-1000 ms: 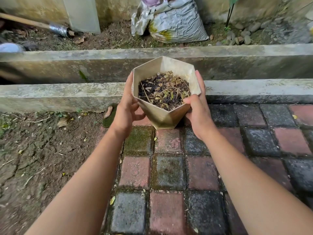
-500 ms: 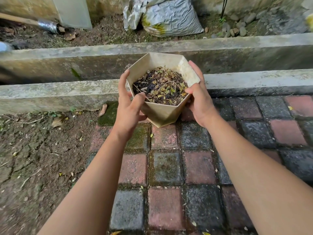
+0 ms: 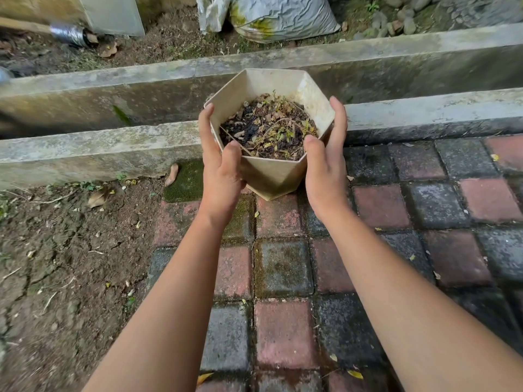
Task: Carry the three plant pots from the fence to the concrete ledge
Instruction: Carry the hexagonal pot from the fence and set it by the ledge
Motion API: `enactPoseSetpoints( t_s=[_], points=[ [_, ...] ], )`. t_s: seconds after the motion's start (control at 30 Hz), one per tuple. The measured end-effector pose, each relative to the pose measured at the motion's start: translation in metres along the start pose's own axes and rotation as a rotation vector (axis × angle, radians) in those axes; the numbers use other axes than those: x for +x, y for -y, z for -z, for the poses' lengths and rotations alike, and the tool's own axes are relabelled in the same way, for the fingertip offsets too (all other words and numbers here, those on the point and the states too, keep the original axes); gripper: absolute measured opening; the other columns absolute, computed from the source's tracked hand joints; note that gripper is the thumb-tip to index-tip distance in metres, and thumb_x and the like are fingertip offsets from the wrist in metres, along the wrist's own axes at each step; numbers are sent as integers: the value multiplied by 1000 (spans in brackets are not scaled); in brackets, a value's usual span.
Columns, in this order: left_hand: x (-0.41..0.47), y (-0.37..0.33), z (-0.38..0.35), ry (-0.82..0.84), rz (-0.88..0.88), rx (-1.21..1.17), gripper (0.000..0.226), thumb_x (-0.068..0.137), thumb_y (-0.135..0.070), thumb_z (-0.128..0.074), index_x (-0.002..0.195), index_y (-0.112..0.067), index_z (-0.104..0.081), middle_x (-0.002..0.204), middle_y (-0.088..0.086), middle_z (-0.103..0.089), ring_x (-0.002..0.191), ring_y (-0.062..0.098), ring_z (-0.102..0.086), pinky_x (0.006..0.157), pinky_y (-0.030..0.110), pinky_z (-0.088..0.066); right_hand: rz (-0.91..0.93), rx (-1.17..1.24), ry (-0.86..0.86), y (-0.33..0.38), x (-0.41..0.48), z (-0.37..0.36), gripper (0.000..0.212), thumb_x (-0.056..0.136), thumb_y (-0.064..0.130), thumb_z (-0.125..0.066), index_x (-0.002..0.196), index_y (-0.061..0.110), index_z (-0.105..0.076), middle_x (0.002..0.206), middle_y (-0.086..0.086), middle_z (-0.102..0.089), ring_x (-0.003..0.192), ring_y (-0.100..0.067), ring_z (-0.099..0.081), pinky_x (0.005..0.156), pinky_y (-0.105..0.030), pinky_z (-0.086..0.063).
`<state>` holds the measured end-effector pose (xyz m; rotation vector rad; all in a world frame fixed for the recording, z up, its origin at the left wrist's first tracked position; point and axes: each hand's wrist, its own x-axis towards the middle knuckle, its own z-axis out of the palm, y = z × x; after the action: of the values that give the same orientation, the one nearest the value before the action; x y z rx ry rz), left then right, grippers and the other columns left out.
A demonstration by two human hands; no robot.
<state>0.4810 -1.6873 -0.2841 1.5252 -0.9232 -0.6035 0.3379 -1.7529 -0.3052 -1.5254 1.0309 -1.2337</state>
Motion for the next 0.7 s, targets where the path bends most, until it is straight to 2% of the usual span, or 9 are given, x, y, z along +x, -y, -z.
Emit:
enactPoseSetpoints(
  t_s=[0.07, 0.17, 0.27, 0.33, 0.47, 0.53, 0.6, 0.67, 0.7],
  points=[
    [1, 2, -1, -6, -22, -6, 86, 86, -48, -42, 164, -25, -16, 173, 3, -25, 159, 38, -27, 119, 77, -31, 6, -19, 8, -4, 1, 2, 66, 101, 15, -43, 163, 2, -24, 129, 29, -44, 91, 35, -53, 74, 6, -40],
    [0, 6, -7, -43, -79, -15, 90, 87, -57, -44, 164, -17, -19, 166, -3, -42, 154, 23, -40, 122, 68, -34, 18, -46, 14, -5, 3, 3, 66, 101, 14, -42, 164, 2, -23, 141, 13, -45, 100, 37, -49, 80, 6, -37],
    [3, 15, -11, -71, -129, -7, 113, 88, -88, -41, 163, -7, -20, 115, -58, -56, 112, -24, -52, 106, 27, -40, 26, -59, 27, -3, 4, 5, 67, 101, 15, -42, 165, 5, -22, 145, 10, -43, 101, 37, -49, 82, 6, -37],
    [0, 15, -12, -65, -116, -30, 118, 86, -91, -38, 164, -5, -19, 116, -63, -50, 116, -30, -48, 108, 26, -37, 22, -53, 48, -1, 5, 8, 67, 101, 16, -42, 164, 7, -22, 143, 10, -45, 100, 36, -50, 82, 6, -37],
    [0, 13, -7, -42, -92, -7, 82, 96, -49, -48, 165, -12, -22, 154, -27, -41, 144, -9, -41, 124, 35, -34, -24, -41, 86, 1, 5, 6, 65, 100, 16, -41, 162, 8, -22, 137, 11, -48, 98, 29, -54, 81, 2, -41],
    [0, 3, 4, -46, -26, 97, 75, 94, -34, -50, 165, -24, -26, 149, -16, -45, 132, -9, -50, 109, 13, -43, -68, -57, 100, 6, 4, 10, 65, 98, 17, -44, 161, 15, -25, 132, 14, -52, 92, 23, -57, 80, -5, -46],
    [-4, -15, 21, -54, -12, 273, 83, 97, -37, -63, 167, -29, -20, 142, -6, -54, 114, -4, -60, 91, 2, -48, -158, -102, 176, 21, 7, 21, 66, 100, 21, -50, 162, 25, -25, 137, 14, -56, 101, 9, -59, 96, -24, -49],
    [-12, -44, 36, 40, 20, 435, 100, 96, -47, -73, 169, -29, -7, 146, 11, -59, 119, 15, -68, 114, 41, -53, -241, -232, 285, 45, 11, 36, 69, 106, 23, -56, 166, 32, -23, 161, 3, -47, 133, -12, -53, 113, -38, -40],
    [-15, -64, 40, 91, 59, 521, 104, 94, -48, -74, 168, -31, -3, 155, 15, -52, 131, 23, -62, 122, 65, -37, -266, -304, 340, 63, 13, 43, 70, 107, 24, -58, 167, 33, -23, 169, 0, -39, 146, -17, -44, 118, -37, -33]
  ],
)
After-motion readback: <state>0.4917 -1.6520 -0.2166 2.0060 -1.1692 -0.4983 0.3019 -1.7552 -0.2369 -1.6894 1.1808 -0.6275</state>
